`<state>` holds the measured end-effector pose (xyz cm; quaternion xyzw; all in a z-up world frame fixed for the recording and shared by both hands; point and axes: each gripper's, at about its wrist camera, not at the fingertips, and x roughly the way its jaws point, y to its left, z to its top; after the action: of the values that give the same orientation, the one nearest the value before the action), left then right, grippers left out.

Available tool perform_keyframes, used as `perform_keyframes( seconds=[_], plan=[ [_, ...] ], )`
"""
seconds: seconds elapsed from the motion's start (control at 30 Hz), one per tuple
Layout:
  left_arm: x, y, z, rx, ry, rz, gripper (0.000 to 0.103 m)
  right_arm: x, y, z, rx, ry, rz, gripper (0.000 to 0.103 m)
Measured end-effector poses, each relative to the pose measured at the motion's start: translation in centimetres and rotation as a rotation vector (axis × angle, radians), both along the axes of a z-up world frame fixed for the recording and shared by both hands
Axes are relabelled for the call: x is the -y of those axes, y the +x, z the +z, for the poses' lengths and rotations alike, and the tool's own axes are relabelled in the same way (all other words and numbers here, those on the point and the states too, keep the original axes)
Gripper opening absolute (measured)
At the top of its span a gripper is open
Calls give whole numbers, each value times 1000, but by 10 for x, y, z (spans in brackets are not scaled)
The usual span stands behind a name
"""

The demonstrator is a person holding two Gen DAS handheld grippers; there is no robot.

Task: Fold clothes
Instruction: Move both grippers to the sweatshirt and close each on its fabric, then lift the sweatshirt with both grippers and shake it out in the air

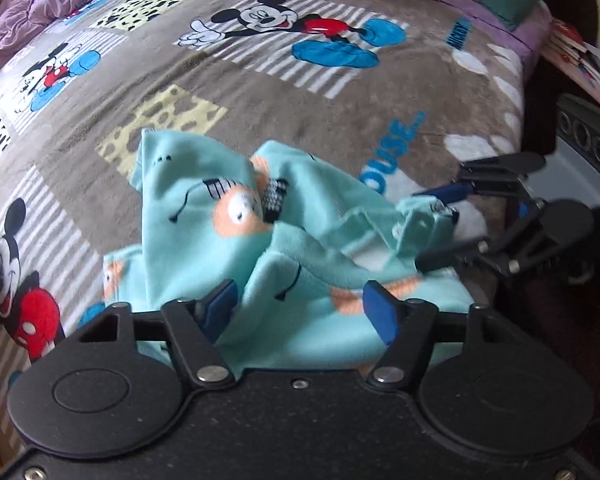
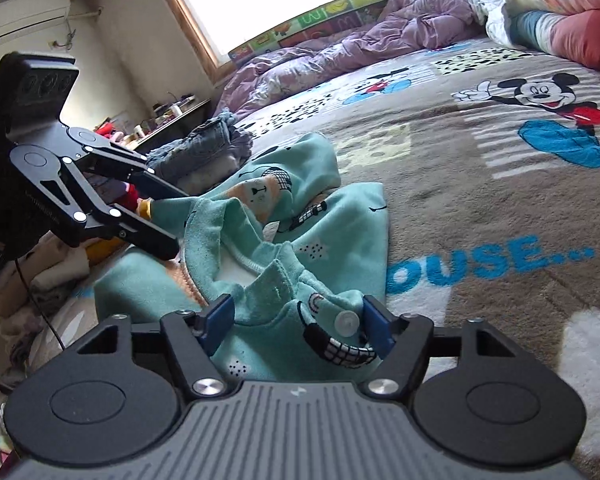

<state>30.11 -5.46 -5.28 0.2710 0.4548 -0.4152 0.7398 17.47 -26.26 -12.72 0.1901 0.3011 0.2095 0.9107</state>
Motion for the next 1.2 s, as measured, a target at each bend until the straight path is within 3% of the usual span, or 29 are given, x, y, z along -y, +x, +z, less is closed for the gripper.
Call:
perform_keyframes(
  seconds=[0.2, 0.3, 0.43, 0.5, 0.57, 0.67, 0.83, 1.2],
  plan=[
    [-8, -11, 8, 25, 16, -31, 36, 5, -12, 5, 38, 15, 67, 67],
    [-9, -18, 4, 65, 35, -26, 30, 6, -19, 8, 63, -1, 76, 66],
    [-11, -31, -2, 124, 58, -16, 17, -2, -25, 9, 82, -90, 105, 56],
    [-13, -37, -4, 160, 68, -6, 9, -7, -29, 8, 88, -140, 116, 46],
    [-18, -45, -5, 192, 70, -3, 8, -12, -32, 8, 95, -194, 122, 34],
    [-22, -57, -1, 239, 70, -6, 6, -16, -39, 10, 117, -240, 115, 28],
    [-16, -84, 4, 390, 145, -75, 6, -17, -47, 23, 158, -264, 91, 24],
    [-25, -92, 68, 615, 63, 27, 6, -14, -41, 104, 310, -291, 60, 23]
  ],
)
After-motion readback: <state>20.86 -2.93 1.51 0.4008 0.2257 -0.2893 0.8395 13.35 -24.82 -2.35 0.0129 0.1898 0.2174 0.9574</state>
